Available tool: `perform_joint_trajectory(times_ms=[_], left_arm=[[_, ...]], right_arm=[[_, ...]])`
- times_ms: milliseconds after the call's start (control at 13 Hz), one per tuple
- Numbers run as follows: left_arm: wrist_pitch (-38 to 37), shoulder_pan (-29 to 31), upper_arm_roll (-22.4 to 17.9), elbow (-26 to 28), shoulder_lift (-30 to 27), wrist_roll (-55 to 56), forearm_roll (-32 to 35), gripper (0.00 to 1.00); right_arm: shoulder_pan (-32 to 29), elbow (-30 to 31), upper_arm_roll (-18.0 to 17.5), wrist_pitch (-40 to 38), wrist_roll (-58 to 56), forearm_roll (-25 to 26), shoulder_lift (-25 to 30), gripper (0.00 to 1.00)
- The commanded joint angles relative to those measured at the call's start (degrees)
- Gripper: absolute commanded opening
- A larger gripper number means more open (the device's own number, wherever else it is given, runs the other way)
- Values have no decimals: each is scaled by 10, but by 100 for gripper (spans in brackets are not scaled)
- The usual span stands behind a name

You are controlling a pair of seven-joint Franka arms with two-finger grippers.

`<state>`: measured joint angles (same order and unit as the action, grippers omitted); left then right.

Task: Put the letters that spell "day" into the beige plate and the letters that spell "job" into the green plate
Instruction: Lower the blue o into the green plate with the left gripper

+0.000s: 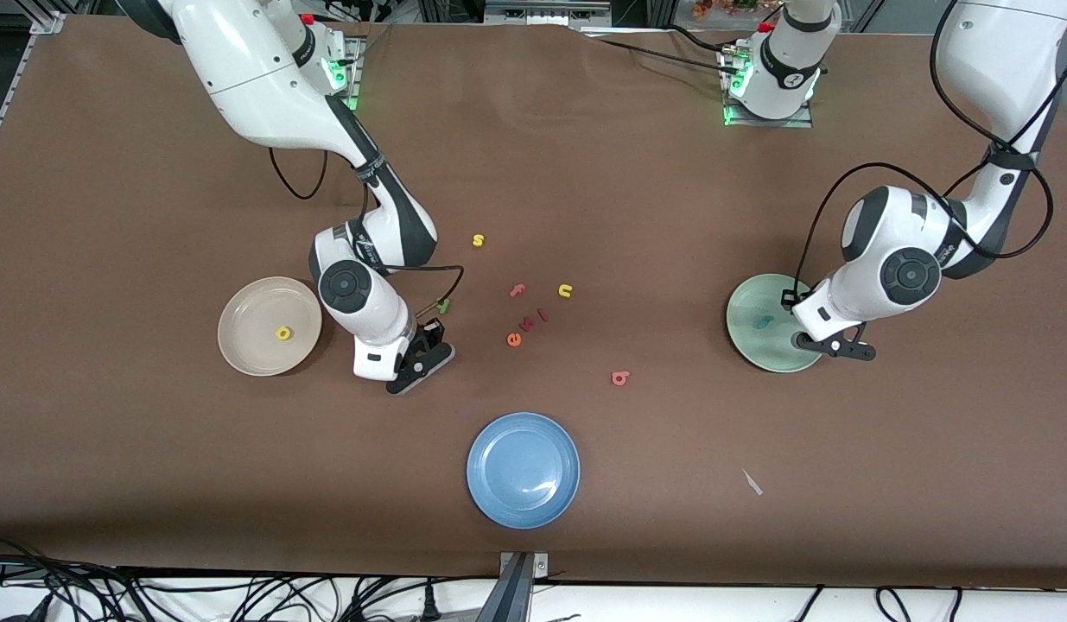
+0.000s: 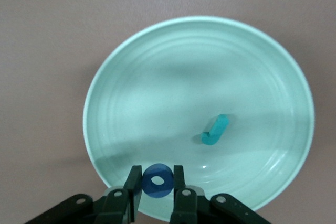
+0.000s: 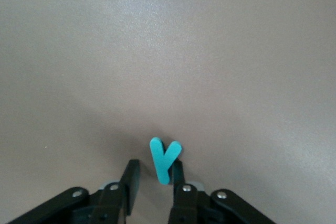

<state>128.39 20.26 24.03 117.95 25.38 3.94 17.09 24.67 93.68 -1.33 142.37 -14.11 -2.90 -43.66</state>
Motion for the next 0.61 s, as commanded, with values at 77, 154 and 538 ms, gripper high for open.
perform_joint_trajectory(times_ms=[77,154,538], left_arm=[[58,10,5,37,3,-8,15,7],[71,14,5,40,5,-8,15,7],[83,18,5,41,21,-8,16,8]], right_arm=[[-2,-17,-4,-8,-9,-2,-14,25],[-2,-17,-4,-8,-9,-1,-14,24],[-2,-17,-4,-8,-9,-1,-14,20]])
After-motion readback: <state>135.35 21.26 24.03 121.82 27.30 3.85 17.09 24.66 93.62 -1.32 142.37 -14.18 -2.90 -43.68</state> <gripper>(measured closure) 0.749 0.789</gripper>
